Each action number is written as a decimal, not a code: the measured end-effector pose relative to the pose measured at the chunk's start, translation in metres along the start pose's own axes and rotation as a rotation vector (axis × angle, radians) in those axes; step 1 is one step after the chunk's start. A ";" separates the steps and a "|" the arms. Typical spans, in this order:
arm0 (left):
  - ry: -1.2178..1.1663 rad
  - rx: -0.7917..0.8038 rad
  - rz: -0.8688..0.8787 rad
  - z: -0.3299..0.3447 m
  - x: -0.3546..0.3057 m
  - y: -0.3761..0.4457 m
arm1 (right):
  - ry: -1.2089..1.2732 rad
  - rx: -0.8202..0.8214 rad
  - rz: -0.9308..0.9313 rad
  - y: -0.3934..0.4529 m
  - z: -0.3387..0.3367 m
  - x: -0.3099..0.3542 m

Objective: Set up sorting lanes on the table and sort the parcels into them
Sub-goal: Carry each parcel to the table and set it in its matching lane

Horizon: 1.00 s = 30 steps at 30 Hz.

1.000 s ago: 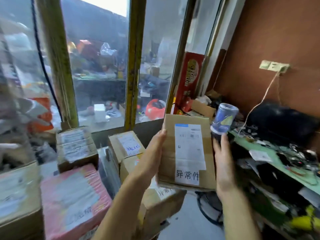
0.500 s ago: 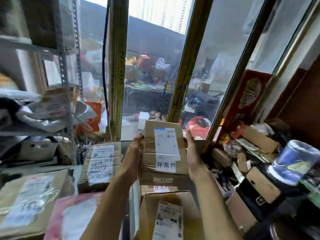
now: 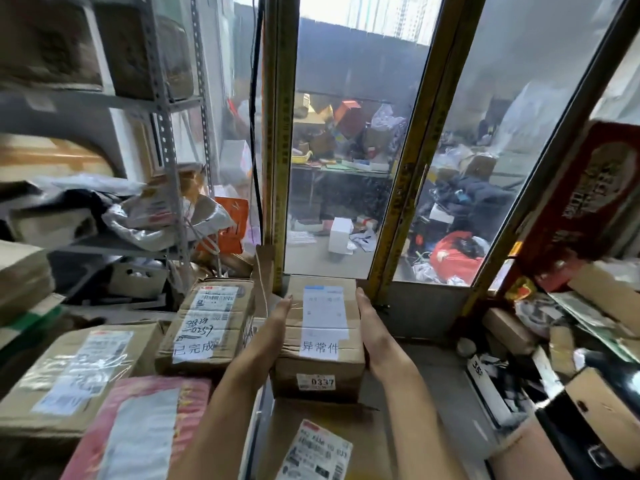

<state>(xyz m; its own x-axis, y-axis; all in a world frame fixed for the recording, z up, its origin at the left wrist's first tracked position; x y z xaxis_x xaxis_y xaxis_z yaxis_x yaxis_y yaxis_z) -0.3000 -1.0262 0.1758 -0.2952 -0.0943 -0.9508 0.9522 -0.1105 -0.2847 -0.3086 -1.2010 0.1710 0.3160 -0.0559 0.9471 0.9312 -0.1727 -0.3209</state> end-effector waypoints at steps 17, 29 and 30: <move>0.230 -0.278 0.473 -0.104 -0.055 -0.136 | -0.758 -0.241 -0.451 -0.114 0.080 0.063; 0.809 -1.040 0.351 -0.435 -0.016 -0.336 | -0.986 0.198 -0.612 -0.255 0.427 -0.008; 0.817 -1.089 0.323 -0.461 -0.008 -0.357 | -1.037 0.249 -0.630 -0.272 0.455 -0.014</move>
<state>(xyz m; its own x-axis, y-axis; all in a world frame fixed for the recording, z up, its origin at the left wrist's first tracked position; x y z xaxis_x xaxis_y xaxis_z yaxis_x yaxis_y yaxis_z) -0.6017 -0.5300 0.2287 -0.2842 0.6698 -0.6860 0.6618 0.6547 0.3651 -0.4839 -0.7056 0.2437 -0.3102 0.7933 0.5239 0.9463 0.3105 0.0902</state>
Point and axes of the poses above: each hand's wrist, its own y-axis towards the middle knuckle, its own z-axis out of the palm, x = y × z, the point moved 4 cm from there along y, towards the middle knuckle, and after that the axes turned 6 degrees about -x, right-handed, at the moved point
